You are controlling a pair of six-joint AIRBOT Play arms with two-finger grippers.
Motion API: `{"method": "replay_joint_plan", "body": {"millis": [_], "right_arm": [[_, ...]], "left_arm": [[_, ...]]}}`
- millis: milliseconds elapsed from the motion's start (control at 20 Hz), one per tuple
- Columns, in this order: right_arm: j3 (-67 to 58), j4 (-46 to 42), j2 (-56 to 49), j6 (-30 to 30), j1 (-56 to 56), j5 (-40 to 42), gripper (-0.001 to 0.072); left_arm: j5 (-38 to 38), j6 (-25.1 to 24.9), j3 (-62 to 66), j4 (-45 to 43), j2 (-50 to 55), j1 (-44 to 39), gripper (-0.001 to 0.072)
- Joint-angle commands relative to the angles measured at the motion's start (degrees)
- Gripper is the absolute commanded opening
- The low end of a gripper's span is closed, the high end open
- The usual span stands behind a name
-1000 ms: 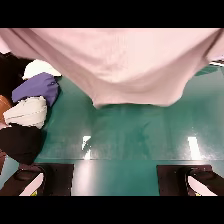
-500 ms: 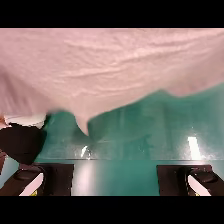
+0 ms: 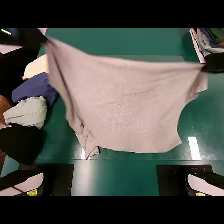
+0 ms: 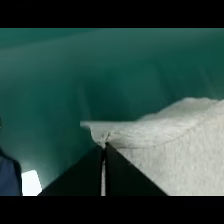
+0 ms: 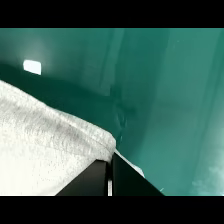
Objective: Fold the shirts.
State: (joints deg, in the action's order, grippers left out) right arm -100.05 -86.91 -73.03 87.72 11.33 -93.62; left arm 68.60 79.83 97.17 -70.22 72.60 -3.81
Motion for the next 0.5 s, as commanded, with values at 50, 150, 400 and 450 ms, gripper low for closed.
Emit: {"method": "replay_joint_plan", "body": {"millis": [50, 150, 400, 450], "right_arm": [[6.21, 1.42, -12.83, -2.78, -0.11, 10.16, 0.0014], [2.89, 1.84, -17.66, -2.75, -0.11, 12.63, 0.0015], [-8.85, 2.1, -23.82, -2.75, -0.11, 9.35, 0.0317], [-10.21, 3.65, -23.63, -3.21, -0.59, 7.39, 0.0317]], "left_arm": [[-6.38, -0.81, -6.16, -0.42, 14.19, 0.04, 0.002], [-10.54, -0.76, -6.14, -0.44, 17.53, 0.04, 0.0021], [-9.44, -0.35, -5.4, -0.68, 17.86, 1.18, 0.0587], [-6.34, 0.74, -4.66, -0.63, 17.44, 2.49, 0.0587]]}}
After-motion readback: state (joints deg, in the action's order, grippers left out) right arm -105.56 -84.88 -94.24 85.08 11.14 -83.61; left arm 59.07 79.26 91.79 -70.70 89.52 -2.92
